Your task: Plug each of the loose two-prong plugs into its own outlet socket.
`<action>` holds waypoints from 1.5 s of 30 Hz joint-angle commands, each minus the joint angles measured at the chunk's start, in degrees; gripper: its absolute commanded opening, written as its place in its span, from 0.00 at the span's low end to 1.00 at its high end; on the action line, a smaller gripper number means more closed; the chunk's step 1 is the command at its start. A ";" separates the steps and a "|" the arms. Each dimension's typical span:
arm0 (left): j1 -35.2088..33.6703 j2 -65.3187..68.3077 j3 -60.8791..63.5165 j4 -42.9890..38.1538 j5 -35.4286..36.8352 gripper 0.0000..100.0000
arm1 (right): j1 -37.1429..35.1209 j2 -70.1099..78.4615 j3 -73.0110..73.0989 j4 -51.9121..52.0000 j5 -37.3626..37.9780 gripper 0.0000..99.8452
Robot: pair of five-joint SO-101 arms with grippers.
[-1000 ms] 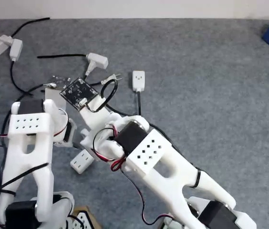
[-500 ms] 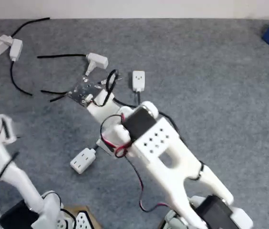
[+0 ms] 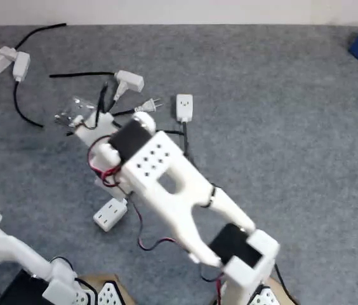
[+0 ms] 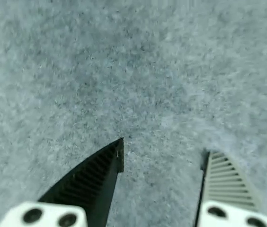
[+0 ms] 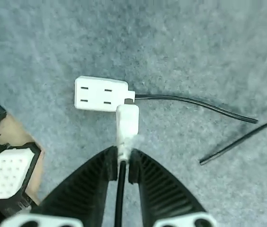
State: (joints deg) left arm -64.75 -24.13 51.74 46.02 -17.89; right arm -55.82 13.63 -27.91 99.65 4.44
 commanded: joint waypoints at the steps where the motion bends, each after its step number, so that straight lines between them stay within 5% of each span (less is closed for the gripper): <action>1: -1.45 -0.66 3.74 -6.15 -0.44 0.28 | -0.84 3.82 -5.23 0.22 -0.97 0.01; 30: -2.95 -0.57 8.04 -10.73 -0.35 0.28 | -3.91 10.33 1.71 -4.53 -5.71 0.01; 45: -2.95 -0.57 7.96 -10.81 -0.35 0.28 | -4.09 12.18 -8.66 1.27 -6.77 0.01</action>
State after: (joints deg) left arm -67.30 -24.13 60.09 36.09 -17.89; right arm -59.25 26.81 -31.69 98.51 -1.89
